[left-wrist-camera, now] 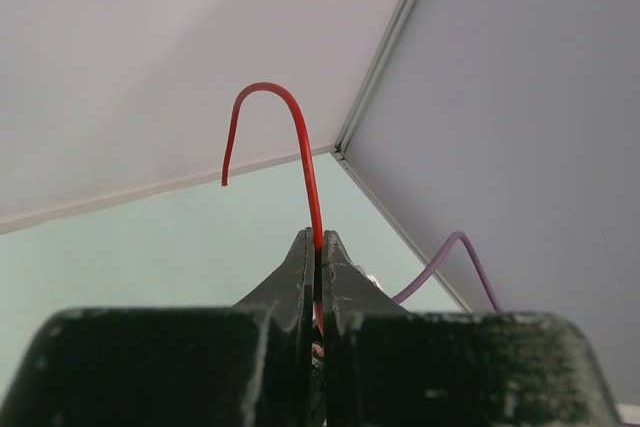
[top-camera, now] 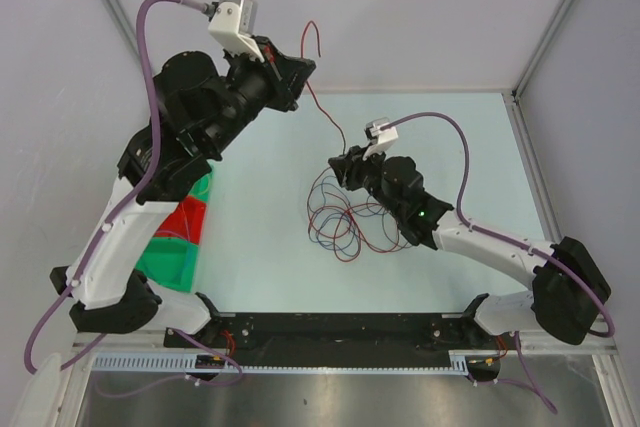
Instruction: Untangle the cables
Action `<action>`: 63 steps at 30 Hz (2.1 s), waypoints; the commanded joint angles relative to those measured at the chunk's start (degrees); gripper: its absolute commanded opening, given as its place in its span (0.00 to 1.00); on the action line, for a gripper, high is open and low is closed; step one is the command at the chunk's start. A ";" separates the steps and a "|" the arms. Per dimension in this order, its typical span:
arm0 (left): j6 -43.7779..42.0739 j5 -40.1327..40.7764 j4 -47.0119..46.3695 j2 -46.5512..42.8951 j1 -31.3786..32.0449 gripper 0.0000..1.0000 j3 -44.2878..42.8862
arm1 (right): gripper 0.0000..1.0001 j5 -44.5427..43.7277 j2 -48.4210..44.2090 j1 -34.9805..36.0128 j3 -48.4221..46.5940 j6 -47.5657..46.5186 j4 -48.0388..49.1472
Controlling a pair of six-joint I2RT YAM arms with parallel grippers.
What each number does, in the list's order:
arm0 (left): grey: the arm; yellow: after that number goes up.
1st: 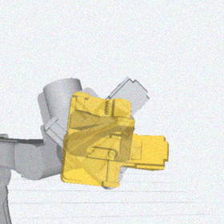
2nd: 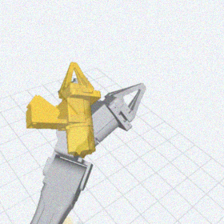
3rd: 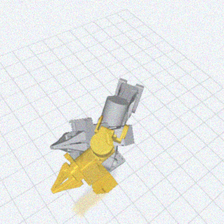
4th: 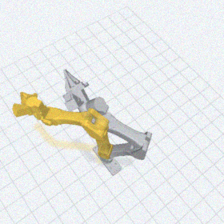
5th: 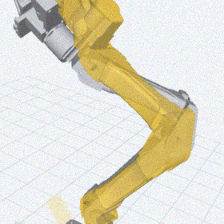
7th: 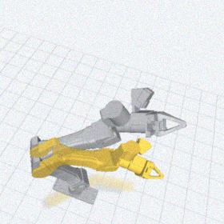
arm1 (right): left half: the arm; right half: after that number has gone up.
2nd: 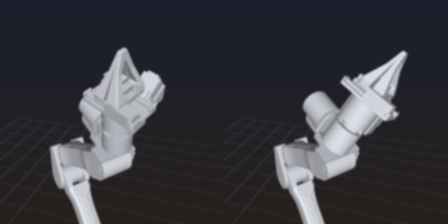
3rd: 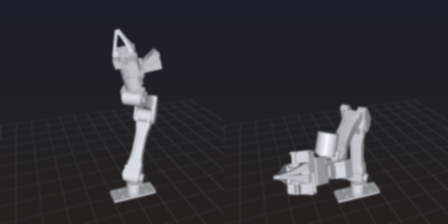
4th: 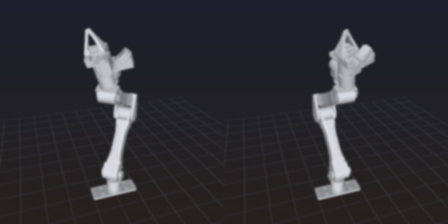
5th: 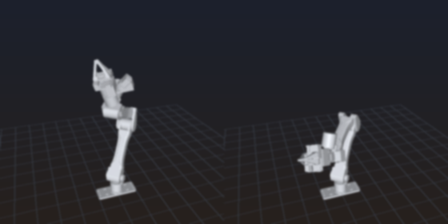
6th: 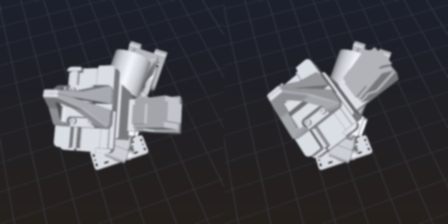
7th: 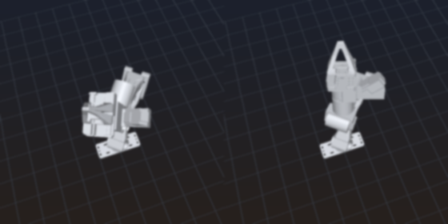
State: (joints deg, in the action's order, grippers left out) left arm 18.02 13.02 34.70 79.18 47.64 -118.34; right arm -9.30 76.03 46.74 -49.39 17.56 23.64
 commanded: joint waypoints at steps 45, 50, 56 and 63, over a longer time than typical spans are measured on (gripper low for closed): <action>15.82 -11.08 -13.61 -13.98 -11.95 0.00 54.53 | 0.00 -3.27 -23.47 -0.78 -8.26 4.49 -8.87; 13.62 -12.23 -13.26 -8.87 -11.95 0.00 55.33 | 0.00 -0.47 -23.12 -0.77 -10.47 8.36 -9.49; 12.92 -10.20 -12.72 -6.05 -12.04 0.00 57.25 | 0.00 7.08 -22.86 -4.02 -14.07 16.09 -11.33; 11.69 -10.73 -10.54 -2.89 -11.95 0.04 54.54 | 0.00 19.41 -18.11 -8.86 -17.40 24.72 -11.76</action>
State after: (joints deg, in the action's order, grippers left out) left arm 31.64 1.08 19.88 73.63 36.03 -62.11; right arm 3.36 57.23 39.16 -61.25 36.47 7.25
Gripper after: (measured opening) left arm 0.014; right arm 0.024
